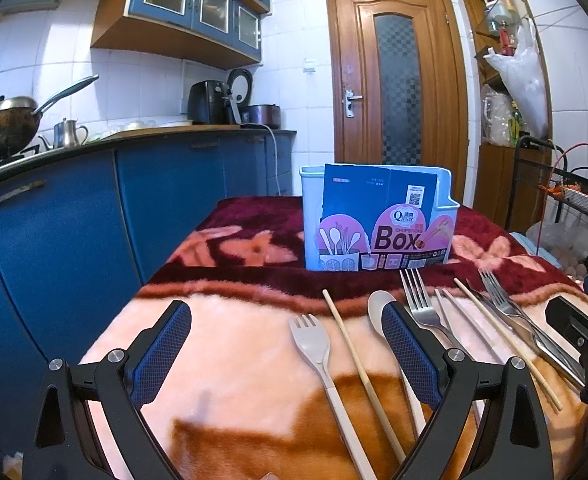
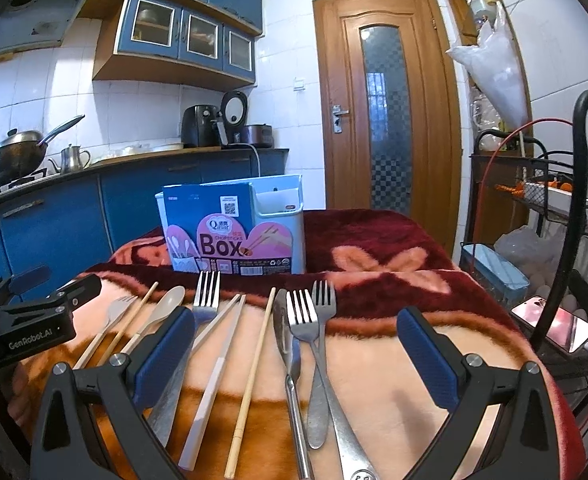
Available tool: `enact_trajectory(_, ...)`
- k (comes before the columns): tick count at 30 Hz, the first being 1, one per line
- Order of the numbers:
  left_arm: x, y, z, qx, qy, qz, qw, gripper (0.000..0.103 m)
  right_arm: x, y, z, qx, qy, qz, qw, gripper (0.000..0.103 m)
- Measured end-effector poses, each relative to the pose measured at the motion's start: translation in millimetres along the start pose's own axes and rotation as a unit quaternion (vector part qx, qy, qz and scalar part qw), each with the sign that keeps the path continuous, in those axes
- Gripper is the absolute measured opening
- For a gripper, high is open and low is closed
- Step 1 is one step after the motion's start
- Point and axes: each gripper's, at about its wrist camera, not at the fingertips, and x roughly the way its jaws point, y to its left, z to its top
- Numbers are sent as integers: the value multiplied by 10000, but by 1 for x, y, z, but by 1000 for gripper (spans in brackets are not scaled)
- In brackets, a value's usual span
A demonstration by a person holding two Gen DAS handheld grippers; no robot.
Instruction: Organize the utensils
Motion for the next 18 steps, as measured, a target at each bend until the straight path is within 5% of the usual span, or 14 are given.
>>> enact_trajectory(18, -2, 0, -1, 1, -67, 17, 10000, 96, -4, 2, 1, -56, -52, -45, 10000, 103)
